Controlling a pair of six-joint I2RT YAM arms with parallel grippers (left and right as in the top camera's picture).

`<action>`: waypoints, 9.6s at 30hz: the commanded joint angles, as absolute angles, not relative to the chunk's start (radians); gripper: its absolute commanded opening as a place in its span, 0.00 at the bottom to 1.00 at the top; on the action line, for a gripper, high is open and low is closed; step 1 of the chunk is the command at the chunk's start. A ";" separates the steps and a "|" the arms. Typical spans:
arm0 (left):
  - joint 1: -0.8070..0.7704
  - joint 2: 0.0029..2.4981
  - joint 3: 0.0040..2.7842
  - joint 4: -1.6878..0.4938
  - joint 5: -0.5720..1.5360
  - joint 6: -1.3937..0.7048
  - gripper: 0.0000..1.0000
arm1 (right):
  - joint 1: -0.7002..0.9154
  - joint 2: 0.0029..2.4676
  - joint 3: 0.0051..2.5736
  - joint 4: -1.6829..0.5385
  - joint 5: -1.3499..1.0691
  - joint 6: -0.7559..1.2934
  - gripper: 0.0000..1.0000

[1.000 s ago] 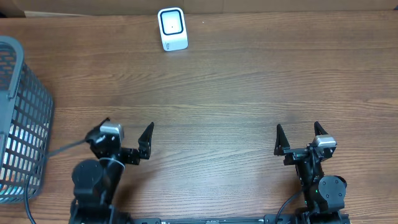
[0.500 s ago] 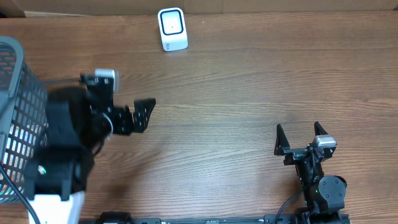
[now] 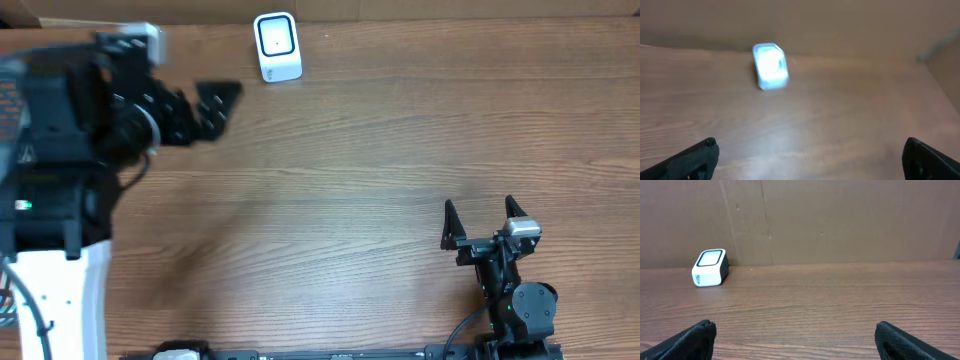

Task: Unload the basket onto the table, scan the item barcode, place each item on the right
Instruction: 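Swing the left gripper over the grey basket and reach inside, then grasp the clear plastic bag in the basket with the left gripper, then lift the clear bag out and carry it toward the scanner, then lower the clear bag onto the table center and release it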

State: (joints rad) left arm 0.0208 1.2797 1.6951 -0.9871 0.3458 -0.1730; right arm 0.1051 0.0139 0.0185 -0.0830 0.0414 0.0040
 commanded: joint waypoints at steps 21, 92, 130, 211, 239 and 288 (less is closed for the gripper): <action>0.879 1.433 1.884 -1.208 0.015 -0.382 1.00 | 0.102 0.007 0.009 -0.079 0.051 0.002 1.00; 0.953 2.019 1.323 -0.675 0.001 0.004 0.62 | 0.102 0.007 0.009 -0.079 0.051 0.002 1.00; 0.952 2.025 1.646 -1.019 0.026 0.087 0.99 | 0.102 0.007 0.009 -0.079 0.051 0.002 1.00; 0.927 2.111 2.400 -1.345 0.965 0.075 0.04 | 0.102 0.007 0.009 -0.079 0.051 0.002 1.00; 0.905 1.866 2.400 -1.261 1.115 -0.043 0.04 | 0.102 0.007 0.009 -0.079 0.051 0.002 1.00; -0.515 2.438 2.395 -1.518 0.104 -0.423 0.04 | 0.102 0.007 0.009 -0.079 0.051 0.002 1.00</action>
